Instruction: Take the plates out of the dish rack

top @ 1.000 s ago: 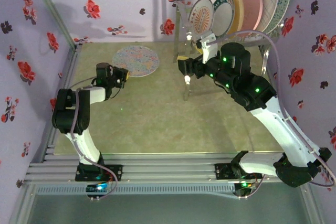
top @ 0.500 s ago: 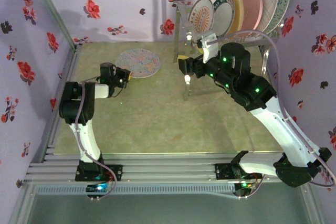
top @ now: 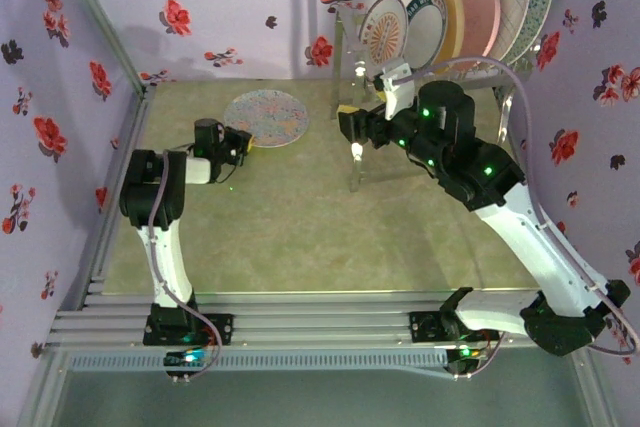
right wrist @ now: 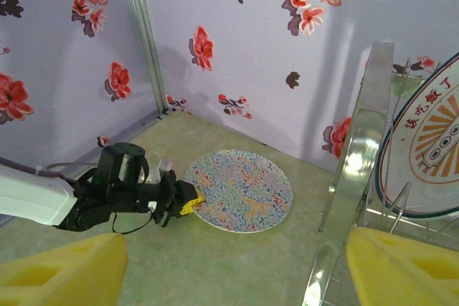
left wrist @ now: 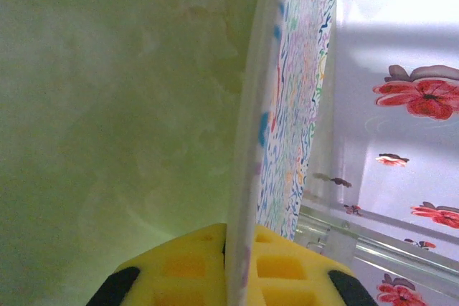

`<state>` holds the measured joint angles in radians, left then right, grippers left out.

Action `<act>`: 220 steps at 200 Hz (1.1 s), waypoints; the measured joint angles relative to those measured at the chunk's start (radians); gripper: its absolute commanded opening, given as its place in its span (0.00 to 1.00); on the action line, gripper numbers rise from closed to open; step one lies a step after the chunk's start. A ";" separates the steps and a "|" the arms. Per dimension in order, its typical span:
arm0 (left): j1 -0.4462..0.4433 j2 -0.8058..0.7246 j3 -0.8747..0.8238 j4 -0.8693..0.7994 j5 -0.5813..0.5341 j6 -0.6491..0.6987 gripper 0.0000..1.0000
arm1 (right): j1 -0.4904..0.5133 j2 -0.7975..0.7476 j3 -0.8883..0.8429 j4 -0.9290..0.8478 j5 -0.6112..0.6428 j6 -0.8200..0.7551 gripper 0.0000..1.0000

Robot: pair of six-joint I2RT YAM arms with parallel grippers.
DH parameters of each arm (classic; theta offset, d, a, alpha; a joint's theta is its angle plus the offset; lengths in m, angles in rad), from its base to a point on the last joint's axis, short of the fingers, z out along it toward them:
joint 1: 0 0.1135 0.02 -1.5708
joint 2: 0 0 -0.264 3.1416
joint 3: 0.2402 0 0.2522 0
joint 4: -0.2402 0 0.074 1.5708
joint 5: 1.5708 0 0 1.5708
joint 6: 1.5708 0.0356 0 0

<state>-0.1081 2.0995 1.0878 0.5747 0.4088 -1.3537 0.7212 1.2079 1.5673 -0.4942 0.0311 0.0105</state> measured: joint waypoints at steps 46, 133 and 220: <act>0.000 0.009 0.005 -0.014 0.011 0.013 0.28 | 0.000 0.019 0.000 0.000 0.004 0.000 0.83; 0.000 -0.004 0.057 -0.143 0.003 0.039 0.52 | 0.000 0.019 0.000 0.003 0.043 0.000 0.83; 0.000 -0.072 0.105 -0.431 -0.043 0.090 0.66 | 0.000 0.018 0.043 -0.009 0.127 -0.011 0.84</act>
<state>-0.1085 2.0274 1.1923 0.1432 0.3656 -1.2636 0.7212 1.2263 1.6100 -0.5034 0.1581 -0.0006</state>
